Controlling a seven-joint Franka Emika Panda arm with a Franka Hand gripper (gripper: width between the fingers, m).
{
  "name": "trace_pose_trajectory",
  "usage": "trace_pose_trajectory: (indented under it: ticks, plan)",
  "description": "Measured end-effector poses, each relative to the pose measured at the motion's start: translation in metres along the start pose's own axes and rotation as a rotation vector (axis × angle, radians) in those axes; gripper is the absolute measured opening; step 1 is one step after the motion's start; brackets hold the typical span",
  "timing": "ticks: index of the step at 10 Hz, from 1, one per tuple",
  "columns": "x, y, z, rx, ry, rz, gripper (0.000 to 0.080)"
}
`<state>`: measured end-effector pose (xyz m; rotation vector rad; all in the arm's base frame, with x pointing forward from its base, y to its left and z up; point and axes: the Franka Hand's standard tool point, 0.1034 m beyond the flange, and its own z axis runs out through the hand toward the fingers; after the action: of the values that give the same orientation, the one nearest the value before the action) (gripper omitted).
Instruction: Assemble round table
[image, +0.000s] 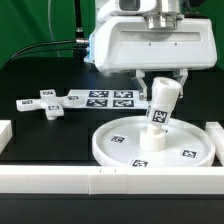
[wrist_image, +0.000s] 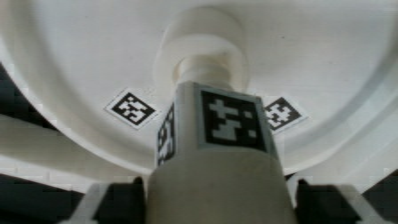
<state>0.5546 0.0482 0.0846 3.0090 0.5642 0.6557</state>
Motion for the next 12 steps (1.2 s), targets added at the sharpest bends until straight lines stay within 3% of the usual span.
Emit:
trace_pose_trajectory:
  ticks: [6, 7, 8, 12]
  plan:
    - [-0.0042, 0.0031, 0.0047, -0.002, -0.002, 0.006, 0.0407]
    - [-0.0043, 0.0031, 0.0047, -0.002, -0.003, 0.006, 0.0465]
    - [-0.0043, 0.0031, 0.0047, -0.002, -0.003, 0.006, 0.0605]
    - [-0.0051, 0.0079, 0.0031, -0.008, -0.003, -0.003, 0.0647]
